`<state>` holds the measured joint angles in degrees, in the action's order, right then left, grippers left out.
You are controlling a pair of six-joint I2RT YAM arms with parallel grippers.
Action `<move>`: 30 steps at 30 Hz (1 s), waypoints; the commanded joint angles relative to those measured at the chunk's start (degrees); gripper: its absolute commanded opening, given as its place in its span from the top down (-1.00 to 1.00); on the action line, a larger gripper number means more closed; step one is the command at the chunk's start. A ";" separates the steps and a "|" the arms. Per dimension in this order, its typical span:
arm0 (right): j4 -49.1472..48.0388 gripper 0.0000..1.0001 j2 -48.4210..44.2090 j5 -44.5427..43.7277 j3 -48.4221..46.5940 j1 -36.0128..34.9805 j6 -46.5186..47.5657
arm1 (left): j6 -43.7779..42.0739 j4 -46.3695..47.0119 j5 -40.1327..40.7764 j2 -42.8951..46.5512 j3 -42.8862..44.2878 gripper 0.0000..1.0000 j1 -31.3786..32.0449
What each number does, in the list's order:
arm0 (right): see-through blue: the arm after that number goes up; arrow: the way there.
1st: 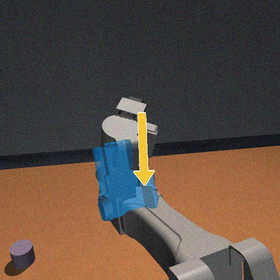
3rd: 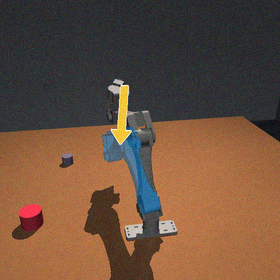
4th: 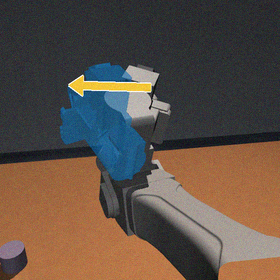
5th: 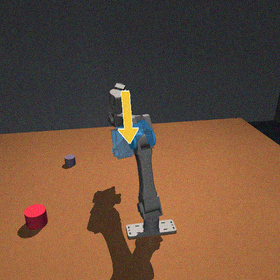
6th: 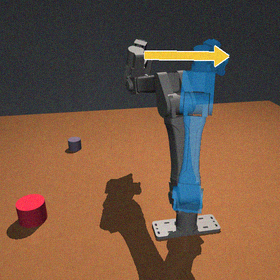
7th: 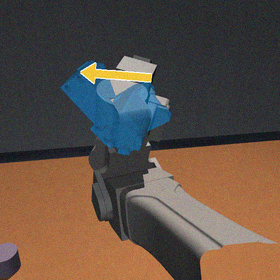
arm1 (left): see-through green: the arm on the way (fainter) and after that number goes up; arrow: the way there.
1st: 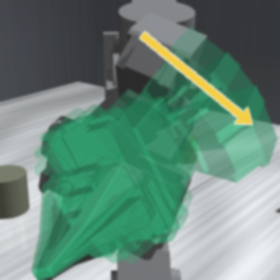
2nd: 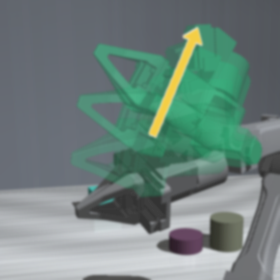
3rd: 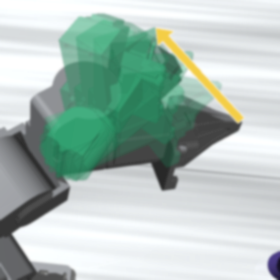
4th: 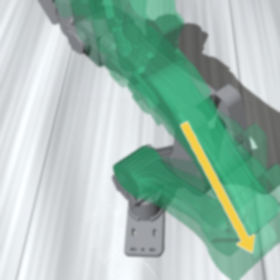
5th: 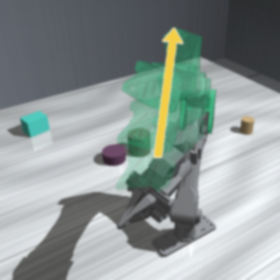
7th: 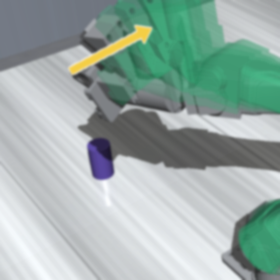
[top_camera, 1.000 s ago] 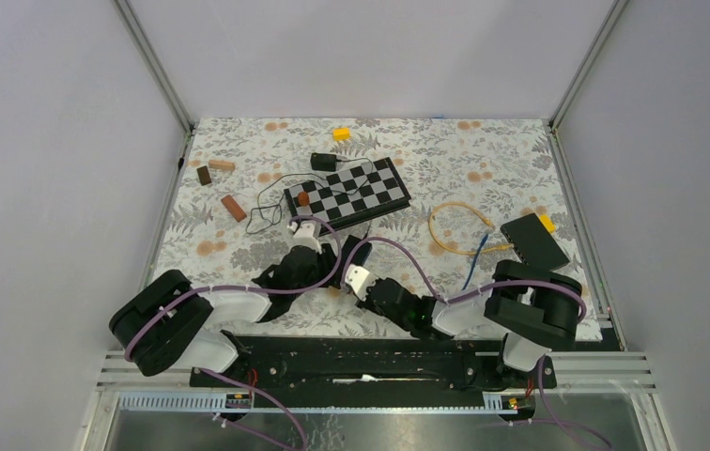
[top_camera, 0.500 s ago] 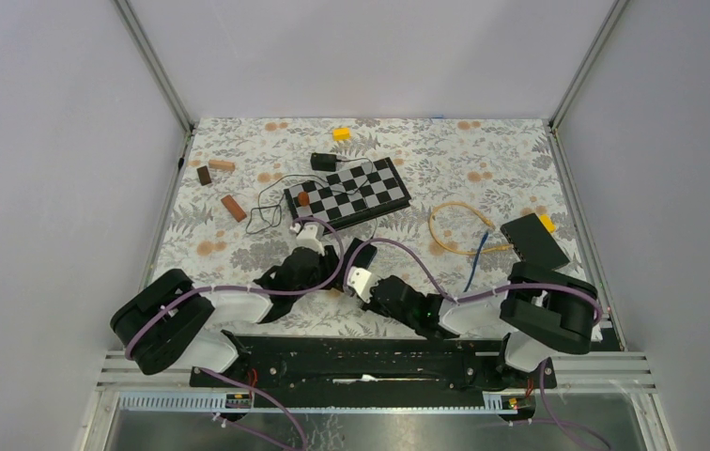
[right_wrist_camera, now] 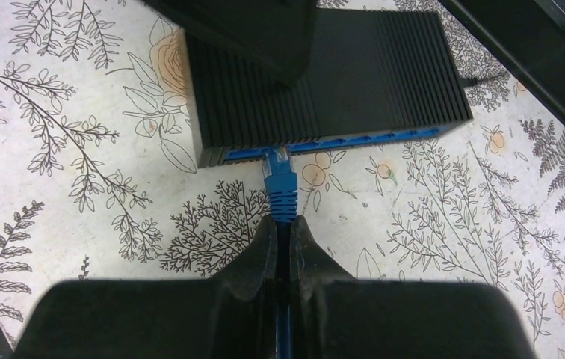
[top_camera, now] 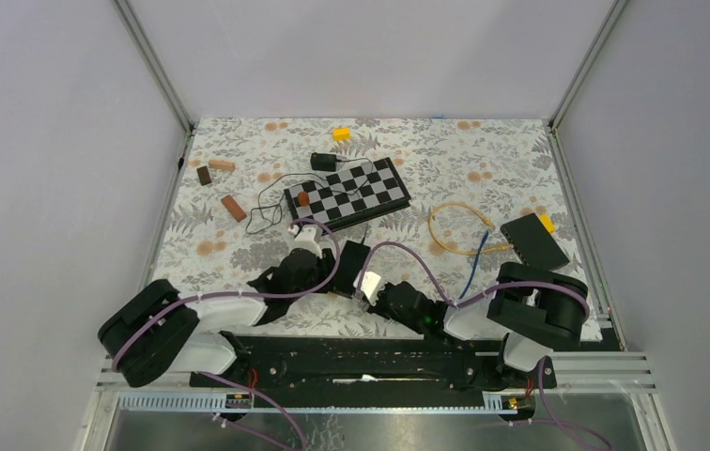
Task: Insert the plug into the switch port
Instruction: Insert the connector into the switch port.
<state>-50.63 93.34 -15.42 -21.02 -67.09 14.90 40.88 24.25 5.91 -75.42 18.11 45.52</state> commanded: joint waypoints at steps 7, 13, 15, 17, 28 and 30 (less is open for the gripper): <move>-7.83 1.00 0.00 15.87 -3.27 -0.06 1.21 | 2.62 -16.51 -19.52 6.18 1.12 -0.20 5.13; 1.01 1.00 -0.97 24.82 -4.19 -0.06 3.69 | -0.80 -23.41 -14.14 10.27 5.40 -0.69 -3.23; 2.01 1.00 -0.90 25.80 -4.31 -0.04 3.70 | -1.99 -26.93 -11.90 11.15 7.34 -0.75 -6.17; 2.07 0.95 -0.43 26.13 -4.85 -0.13 2.93 | -2.20 -29.38 -10.05 12.34 8.84 -0.78 -9.12; 8.56 0.16 -5.36 21.78 -8.67 0.32 -2.08 | -2.75 -37.55 -1.43 17.86 15.35 -0.86 -15.02; 11.54 0.10 -8.13 19.90 -9.00 0.94 -3.91 | -3.57 -37.77 -1.47 17.08 16.41 -0.87 -15.25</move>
<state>-43.40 90.85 7.49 -27.33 -66.74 14.39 39.03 -11.79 2.00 -57.93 31.11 30.98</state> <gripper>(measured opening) 0.423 0.933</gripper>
